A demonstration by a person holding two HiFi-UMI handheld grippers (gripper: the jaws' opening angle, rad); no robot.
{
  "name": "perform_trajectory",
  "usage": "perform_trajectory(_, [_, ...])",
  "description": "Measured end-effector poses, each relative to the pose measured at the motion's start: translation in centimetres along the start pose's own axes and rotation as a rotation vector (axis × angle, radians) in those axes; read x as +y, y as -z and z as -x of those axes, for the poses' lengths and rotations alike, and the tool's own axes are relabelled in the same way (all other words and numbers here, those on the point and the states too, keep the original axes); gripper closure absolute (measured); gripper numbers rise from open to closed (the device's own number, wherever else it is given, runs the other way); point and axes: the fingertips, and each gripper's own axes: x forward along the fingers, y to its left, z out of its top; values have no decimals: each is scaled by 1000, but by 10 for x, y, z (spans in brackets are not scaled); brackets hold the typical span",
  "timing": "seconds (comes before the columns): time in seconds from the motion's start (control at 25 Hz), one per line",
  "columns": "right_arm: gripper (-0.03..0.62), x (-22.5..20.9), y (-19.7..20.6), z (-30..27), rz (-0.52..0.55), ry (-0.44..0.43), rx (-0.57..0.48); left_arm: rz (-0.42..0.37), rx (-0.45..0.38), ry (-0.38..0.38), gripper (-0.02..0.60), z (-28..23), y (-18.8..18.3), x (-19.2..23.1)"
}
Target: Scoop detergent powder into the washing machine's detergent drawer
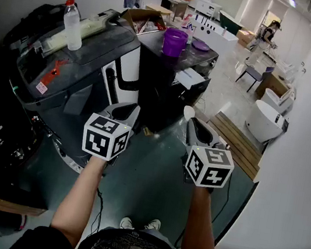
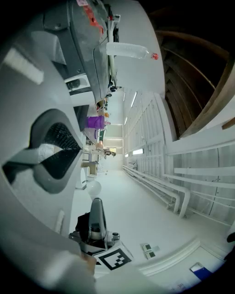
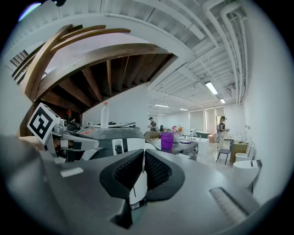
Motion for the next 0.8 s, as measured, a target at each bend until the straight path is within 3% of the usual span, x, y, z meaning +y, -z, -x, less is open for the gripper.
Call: perform_trajectory(0.8, [556, -29, 0, -45, -37, 5, -4, -21, 18, 34, 581, -58, -4, 10])
